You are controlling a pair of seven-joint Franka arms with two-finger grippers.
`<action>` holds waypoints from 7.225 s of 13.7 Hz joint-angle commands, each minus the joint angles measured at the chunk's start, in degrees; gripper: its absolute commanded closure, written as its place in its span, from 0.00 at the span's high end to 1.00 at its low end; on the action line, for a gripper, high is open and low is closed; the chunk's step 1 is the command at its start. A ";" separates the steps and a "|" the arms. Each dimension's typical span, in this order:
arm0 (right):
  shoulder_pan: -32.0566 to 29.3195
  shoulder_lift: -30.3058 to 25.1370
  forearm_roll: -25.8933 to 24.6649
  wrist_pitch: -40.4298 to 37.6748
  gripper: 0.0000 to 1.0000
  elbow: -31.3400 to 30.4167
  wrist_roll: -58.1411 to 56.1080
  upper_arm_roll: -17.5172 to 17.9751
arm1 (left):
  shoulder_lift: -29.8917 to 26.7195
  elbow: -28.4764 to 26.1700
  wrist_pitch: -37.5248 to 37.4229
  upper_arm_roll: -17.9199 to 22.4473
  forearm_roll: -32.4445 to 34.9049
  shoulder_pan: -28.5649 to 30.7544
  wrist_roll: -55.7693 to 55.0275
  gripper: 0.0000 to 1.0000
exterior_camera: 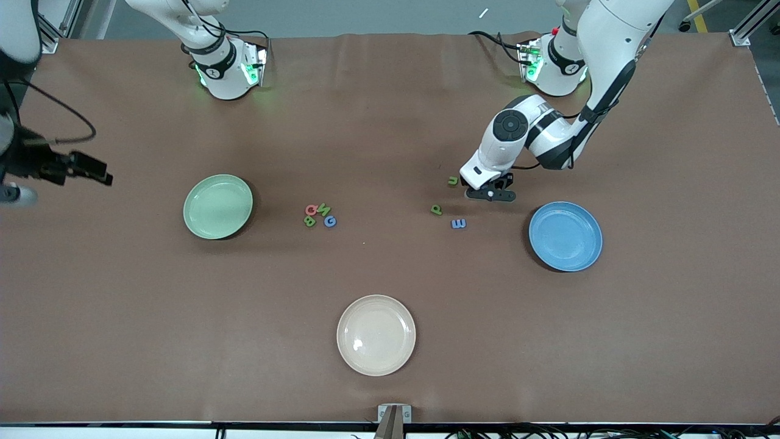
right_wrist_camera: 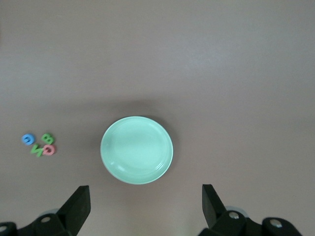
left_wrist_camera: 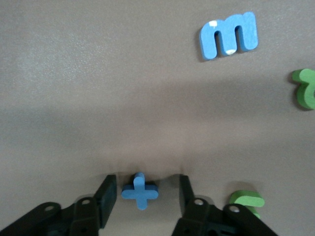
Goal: Sort upper and lower case letters into plates
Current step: 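Drop the x in the blue plate while the right gripper nears letters, then grasp the blue m with the left gripper while the right gripper grasps G, then drop the m in the blue plate while the right gripper carries G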
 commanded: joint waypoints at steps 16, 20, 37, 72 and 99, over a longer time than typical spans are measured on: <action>-5.80 7.79 13.47 40.13 1.00 -33.19 -15.13 0.73 | -7.56 4.26 -11.07 -0.87 1.38 5.94 4.95 0.26; -7.47 11.56 14.53 41.28 0.97 -34.07 -20.40 0.81 | -7.92 7.17 -13.02 -1.05 0.86 12.00 12.85 0.26; -8.09 14.39 25.43 36.65 0.84 -32.60 -31.32 0.82 | 4.29 13.50 -12.67 -0.35 1.56 28.28 36.07 0.28; 47.18 21.94 15.68 62.20 0.66 -28.36 47.17 -4.27 | 13.08 30.29 -23.13 -8.11 2.52 -0.26 -14.36 1.00; 47.63 28.45 -3.48 55.69 0.67 -17.54 56.31 -5.60 | 17.12 26.16 -12.14 -1.84 12.10 -3.01 -19.91 0.41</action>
